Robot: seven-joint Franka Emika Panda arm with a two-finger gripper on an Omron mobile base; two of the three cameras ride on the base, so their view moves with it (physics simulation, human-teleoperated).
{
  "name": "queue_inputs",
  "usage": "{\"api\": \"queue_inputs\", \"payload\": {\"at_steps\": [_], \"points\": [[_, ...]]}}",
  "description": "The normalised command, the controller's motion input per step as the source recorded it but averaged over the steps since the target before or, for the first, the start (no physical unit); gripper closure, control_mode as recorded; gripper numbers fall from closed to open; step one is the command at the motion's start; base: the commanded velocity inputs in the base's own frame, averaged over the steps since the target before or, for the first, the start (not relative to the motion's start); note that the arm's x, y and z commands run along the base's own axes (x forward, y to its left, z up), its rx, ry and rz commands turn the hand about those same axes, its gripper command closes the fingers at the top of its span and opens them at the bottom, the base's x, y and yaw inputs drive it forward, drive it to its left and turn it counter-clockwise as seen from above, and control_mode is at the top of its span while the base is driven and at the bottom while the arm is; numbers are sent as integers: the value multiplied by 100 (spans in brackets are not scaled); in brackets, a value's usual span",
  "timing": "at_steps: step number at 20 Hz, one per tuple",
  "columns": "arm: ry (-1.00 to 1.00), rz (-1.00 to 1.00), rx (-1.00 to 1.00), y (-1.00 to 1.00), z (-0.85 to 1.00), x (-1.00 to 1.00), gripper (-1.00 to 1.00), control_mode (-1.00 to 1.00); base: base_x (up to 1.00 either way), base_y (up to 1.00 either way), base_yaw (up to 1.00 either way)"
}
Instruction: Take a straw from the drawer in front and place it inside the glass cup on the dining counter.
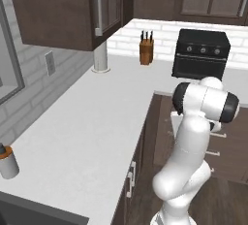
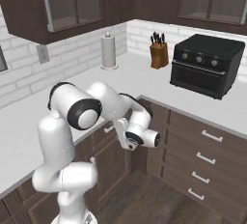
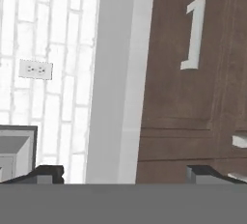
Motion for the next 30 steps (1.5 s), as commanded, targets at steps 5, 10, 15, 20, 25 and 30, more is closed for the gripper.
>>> {"api": "queue_inputs", "payload": {"at_steps": [5, 10, 15, 20, 25, 30], "points": [[-9, 9, 6, 8, -29, 26, -100, -100, 0, 0, 0], [-5, 7, 4, 12, -38, 29, -100, -100, 0, 0, 0], [-10, 4, 2, 18, -19, 28, -100, -100, 0, 0, 0], [-10, 0, 0, 32, -4, 9, -100, -100, 0, 0, 0], [-1, -6, 0, 31, 0, 21, -100, -100, 0, 0, 0], [1, -7, 0, 12, 0, 45, -100, -100, 0, 0, 0]]}}
